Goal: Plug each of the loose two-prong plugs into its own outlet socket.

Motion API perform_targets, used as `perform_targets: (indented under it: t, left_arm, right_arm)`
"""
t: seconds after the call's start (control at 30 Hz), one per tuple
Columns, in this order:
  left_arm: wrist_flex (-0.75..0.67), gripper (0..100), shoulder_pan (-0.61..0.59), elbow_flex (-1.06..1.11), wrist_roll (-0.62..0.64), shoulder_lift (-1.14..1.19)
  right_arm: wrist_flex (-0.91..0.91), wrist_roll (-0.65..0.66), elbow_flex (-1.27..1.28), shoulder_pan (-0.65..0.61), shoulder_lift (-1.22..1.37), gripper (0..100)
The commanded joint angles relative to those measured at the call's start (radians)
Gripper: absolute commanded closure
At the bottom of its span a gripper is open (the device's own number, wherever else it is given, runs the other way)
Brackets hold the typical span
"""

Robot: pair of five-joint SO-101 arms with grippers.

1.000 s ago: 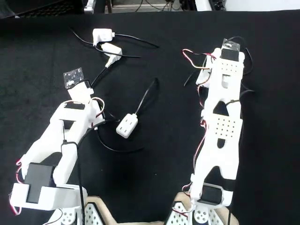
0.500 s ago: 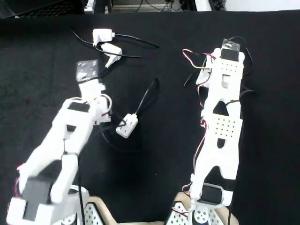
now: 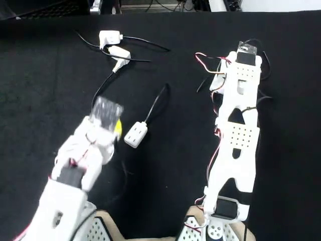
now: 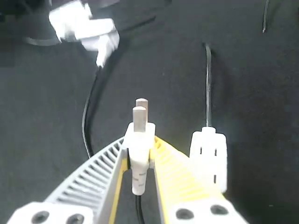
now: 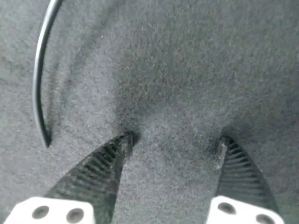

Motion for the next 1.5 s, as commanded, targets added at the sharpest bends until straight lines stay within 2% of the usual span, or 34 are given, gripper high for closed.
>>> perform_targets:
  t: [0.0,0.07,0.13,0.23,0.33,0.43,0.6,0.73,0.93,1.0,1.1,1.3,1.47]
  left_arm:
    - [-0.061,97,0.012,0.199,-0.054,-0.35]
    - [0.021,97,0.01,0.216,-0.046,-0.514]
    - [0.083,97,0.022,0.177,-0.043,-0.511]
    - [0.071,97,0.065,0.166,-0.055,-0.465]
    - [0.006,97,0.139,0.168,-0.118,-0.496]
    - [-0.003,97,0.232,0.159,-0.161,-0.506]
    - [0.1,97,0.326,0.14,-0.173,-0.505]
    - [0.189,97,0.314,0.042,-0.169,-0.505]
    - [0.405,97,0.314,-0.159,-0.135,-0.506]
    - [0.451,97,0.308,-0.222,-0.077,-0.506]
    - [0.517,97,0.308,-0.285,-0.055,-0.508]
    - [0.543,97,0.308,-0.298,-0.049,-0.508]
    - [0.539,97,0.308,-0.269,-0.049,-0.508]
  right_arm:
    - [0.0,0.02,-0.027,-0.018,0.001,71.3]
    - [0.0,0.055,-0.027,-0.034,-0.001,71.3]
    - [0.0,0.075,-0.027,-0.057,-0.001,71.3]
    - [0.0,0.115,-0.027,-0.094,0.001,71.3]
    - [0.0,0.186,-0.022,-0.135,0.001,71.5]
    - [0.005,0.232,-0.024,-0.161,0.001,77.8]
    - [0.026,0.235,-0.065,-0.18,-0.001,92.5]
    - [0.091,0.235,-0.142,-0.206,-0.005,98.8]
    - [0.095,0.241,-0.182,-0.278,-0.016,98.6]
    - [0.097,0.295,-0.173,-0.299,-0.05,98.6]
    - [0.098,0.361,-0.148,-0.31,-0.116,98.6]
    - [0.098,0.359,0.074,-0.331,-0.338,98.6]
    - [0.097,0.359,0.337,-0.407,-0.661,98.6]
